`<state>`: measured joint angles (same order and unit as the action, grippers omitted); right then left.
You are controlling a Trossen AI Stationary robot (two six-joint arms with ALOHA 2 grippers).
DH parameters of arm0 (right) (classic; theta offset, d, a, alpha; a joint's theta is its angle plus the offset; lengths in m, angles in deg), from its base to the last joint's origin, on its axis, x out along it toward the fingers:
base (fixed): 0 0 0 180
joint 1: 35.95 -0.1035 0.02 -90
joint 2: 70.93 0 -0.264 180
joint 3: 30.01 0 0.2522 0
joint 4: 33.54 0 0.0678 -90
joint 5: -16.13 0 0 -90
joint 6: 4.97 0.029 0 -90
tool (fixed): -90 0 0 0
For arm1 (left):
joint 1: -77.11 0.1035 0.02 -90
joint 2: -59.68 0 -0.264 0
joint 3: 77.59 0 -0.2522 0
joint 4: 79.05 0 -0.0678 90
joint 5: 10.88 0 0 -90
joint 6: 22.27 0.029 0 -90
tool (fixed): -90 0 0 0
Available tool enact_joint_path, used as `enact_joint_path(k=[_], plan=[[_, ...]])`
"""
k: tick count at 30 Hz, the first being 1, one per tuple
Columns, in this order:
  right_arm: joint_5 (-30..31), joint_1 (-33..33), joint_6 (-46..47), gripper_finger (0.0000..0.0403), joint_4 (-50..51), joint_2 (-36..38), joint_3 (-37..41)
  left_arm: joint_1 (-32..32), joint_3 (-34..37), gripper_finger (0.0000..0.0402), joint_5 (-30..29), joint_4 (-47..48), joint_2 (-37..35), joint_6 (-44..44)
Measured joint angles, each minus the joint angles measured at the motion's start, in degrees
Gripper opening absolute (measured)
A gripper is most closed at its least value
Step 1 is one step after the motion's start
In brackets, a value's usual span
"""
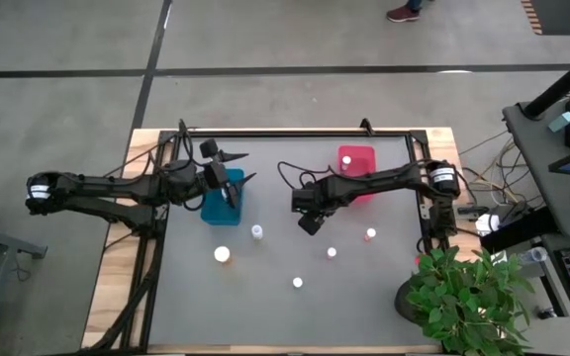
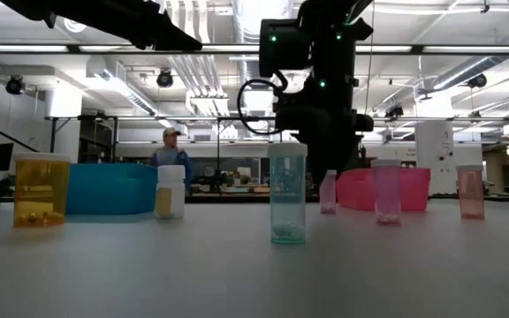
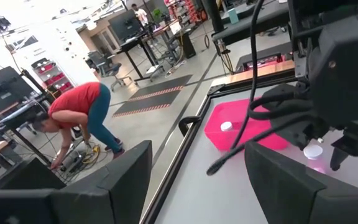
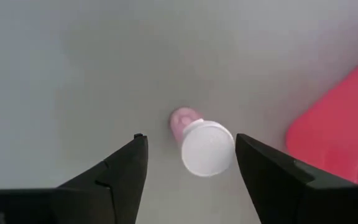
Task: Pick and place medicine bottles into bin by pill shape (circle, oval)
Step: Put the top pink tablet bottle into the red bin
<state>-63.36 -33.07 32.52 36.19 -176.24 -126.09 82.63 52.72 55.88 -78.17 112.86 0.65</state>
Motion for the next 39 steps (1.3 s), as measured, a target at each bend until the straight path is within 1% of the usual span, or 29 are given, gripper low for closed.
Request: enact_joint_path(k=[6,18,21,24,30,34,39], plan=[[0.0,0.1,-0.5,0.0204,-1.2,-0.7,0.1,0.0,0.0,0.0238,0.0,0.0,0.0,0.0],[0.1,0.1,-0.5,0.0115,-1.4,-0.6,0.1,0.0,0.0,0.0238,0.0,-0.1,0.4,0.0],[0.0,0.1,-0.6,0.0101,-1.4,-0.5,0.1,0.0,0.0,0.0238,0.0,0.0,0.4,0.0],[0.0,0.1,-0.7,0.0100,-1.4,-0.5,0.1,0.0,0.0,0.0238,0.0,0.0,0.4,0.0],[0.0,0.1,-1.1,0.0116,-1.2,1.0,0.1,0.0,0.0,0.0238,0.0,0.0,0.4,0.0],[0.0,0.2,-1.9,0.0111,-0.2,4.0,-0.3,0.0,0.0,0.0238,0.0,0.0,0.4,0.0],[0.0,1.8,-3.9,0.0105,0.4,9.8,-1.1,0.0,0.0,0.0238,0.0,-0.1,0.4,0.0]])
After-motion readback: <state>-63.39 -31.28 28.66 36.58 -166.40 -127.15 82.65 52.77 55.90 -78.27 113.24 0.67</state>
